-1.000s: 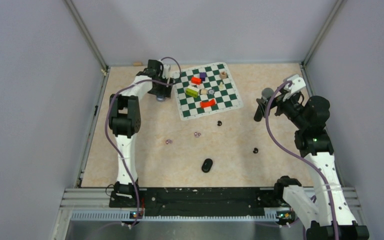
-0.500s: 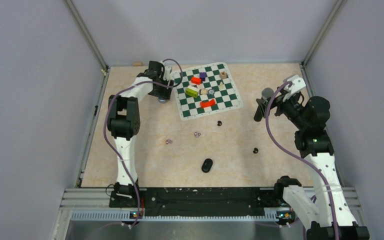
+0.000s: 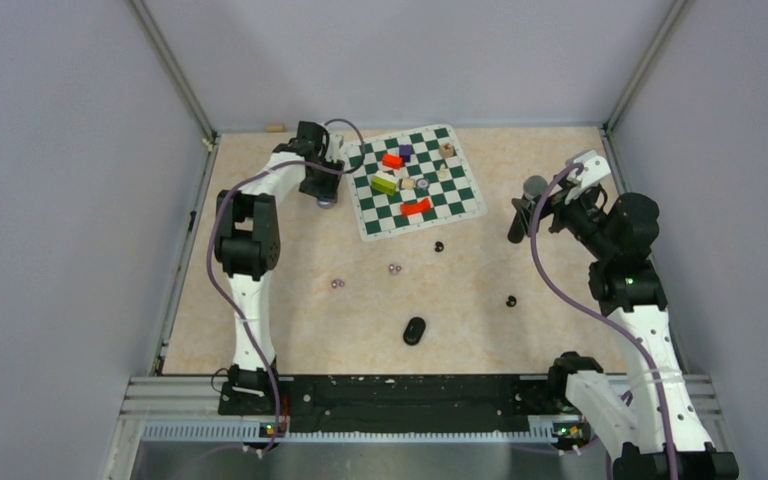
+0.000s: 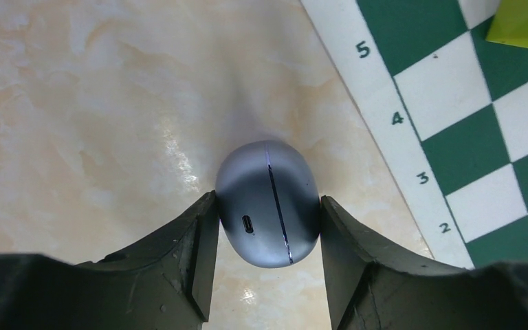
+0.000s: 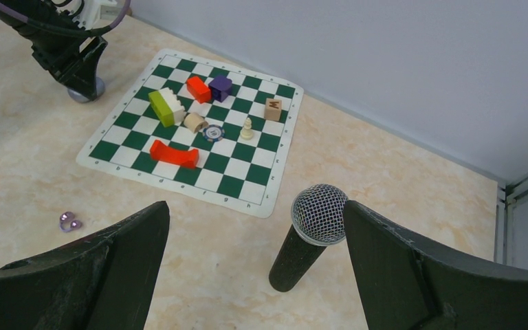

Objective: Insert the wireless bluetooth earbuds into the charging case
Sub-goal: Pick up the charging case at the center of the board.

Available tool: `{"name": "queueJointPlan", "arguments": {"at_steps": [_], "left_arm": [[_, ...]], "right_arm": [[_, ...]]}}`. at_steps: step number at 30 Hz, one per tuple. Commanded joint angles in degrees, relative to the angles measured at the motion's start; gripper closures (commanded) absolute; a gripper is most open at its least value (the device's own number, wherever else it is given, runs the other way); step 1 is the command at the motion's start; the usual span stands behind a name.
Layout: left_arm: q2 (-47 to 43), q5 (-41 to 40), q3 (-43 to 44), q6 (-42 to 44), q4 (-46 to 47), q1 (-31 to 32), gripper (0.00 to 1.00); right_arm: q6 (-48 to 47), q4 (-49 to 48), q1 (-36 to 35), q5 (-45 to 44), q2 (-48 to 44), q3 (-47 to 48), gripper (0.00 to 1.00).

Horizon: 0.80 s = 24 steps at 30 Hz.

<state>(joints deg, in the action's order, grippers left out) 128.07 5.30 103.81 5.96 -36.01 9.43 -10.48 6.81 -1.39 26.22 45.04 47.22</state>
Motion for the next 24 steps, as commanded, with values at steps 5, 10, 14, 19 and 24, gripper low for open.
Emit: {"name": "queueJointPlan", "arguments": {"at_steps": [5, 10, 14, 19, 24], "left_arm": [[-7.38, 15.84, -2.95, 0.07, -2.52, -0.18, 0.65], [-12.82, 27.25, -6.62, -0.47, -1.87, -0.20, 0.65], [-17.15, 41.26, -7.83, -3.61, -0.54, -0.12, 0.65], [-20.60, 53.75, -7.20, -3.56, -3.03, 1.36, 0.65], [-21.63, 61.02, -4.27, 12.21, -20.51, 7.10, 0.65]], "right_arm": [[-0.18, -2.33, -0.76, 1.30, -0.55, -0.46, 0.05], [0.74, -2.72, -0.78, 7.27, -0.39, -1.02, 0.04], [2.42, -3.02, -1.79, 19.53, 0.73, -1.27, 0.04], [-2.10, -2.92, -5.95, 27.15, 4.02, 1.39, 0.04], [-10.79, -5.92, -6.34, 36.60, 7.72, 2.66, 0.05]]}}
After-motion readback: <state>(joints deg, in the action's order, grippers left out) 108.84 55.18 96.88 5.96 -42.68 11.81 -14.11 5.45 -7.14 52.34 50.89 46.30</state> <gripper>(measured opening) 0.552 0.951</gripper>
